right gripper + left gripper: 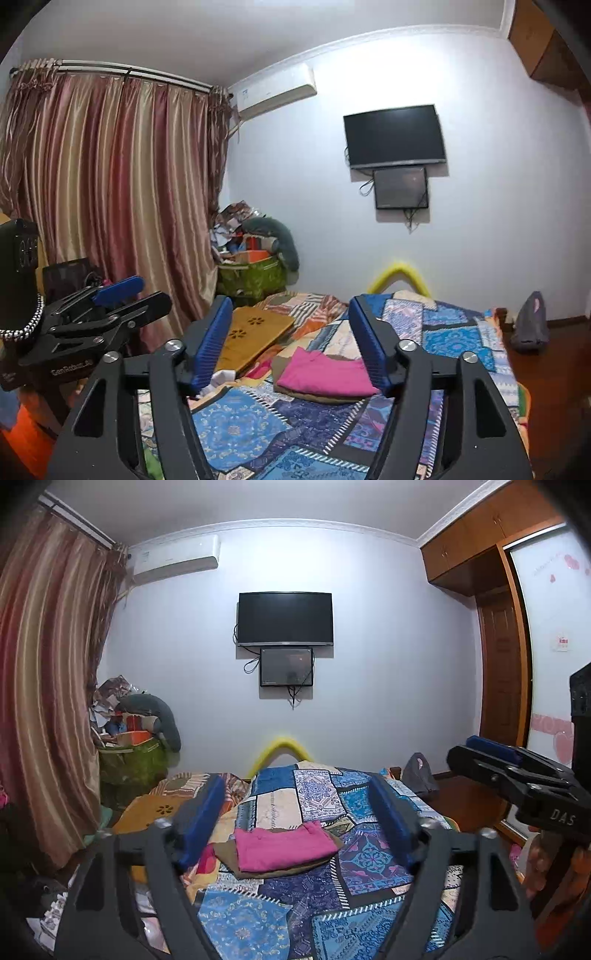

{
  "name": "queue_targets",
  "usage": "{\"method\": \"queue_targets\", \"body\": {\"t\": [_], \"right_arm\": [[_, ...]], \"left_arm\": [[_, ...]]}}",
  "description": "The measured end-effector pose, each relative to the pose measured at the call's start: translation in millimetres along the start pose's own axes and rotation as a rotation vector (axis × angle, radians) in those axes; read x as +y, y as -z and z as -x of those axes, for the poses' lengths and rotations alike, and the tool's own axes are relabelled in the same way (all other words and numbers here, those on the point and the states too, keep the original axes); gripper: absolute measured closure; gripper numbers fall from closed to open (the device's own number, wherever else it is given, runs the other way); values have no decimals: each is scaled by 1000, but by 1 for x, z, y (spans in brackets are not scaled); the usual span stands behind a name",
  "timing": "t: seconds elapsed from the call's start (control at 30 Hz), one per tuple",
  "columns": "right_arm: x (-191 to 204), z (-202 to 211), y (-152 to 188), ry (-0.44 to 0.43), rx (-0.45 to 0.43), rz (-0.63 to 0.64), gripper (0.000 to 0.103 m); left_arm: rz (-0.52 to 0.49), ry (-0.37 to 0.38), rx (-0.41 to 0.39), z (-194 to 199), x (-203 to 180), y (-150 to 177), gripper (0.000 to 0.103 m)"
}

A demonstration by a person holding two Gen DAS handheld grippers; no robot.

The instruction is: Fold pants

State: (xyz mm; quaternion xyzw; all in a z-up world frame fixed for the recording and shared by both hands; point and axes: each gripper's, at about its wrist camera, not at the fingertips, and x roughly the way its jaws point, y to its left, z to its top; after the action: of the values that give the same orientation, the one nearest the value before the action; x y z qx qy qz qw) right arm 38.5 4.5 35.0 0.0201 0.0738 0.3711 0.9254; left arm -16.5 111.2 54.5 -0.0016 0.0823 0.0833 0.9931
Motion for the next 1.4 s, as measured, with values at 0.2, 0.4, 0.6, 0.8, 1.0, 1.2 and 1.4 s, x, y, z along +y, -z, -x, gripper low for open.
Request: {"method": "queue_targets", "body": {"t": [0.2,0.4,0.6,0.8,1.0,1.2,1.4], "right_arm": [[7,10,4,43,-31,-1,5],[11,16,8,63,-41,-1,0],[12,16,16,69,-17,3,0],[10,19,18,71,-11,-2,0],[10,17,19,73,3,-7,0],[6,16,23,68,19,-14,0],[3,17,24,71,29,-29,0]], "left_arm": [[11,-26,-6,13,3,12,0],[18,-35,3,16,6,16,0],[16,-30,11,16,1,20,0],[14,-35,18,15,1,23,0],[6,-39,21,12,-2,24,0],[-7,-27,16,13,-5,27,0],[-10,-29,20,12,-7,30,0]]}}
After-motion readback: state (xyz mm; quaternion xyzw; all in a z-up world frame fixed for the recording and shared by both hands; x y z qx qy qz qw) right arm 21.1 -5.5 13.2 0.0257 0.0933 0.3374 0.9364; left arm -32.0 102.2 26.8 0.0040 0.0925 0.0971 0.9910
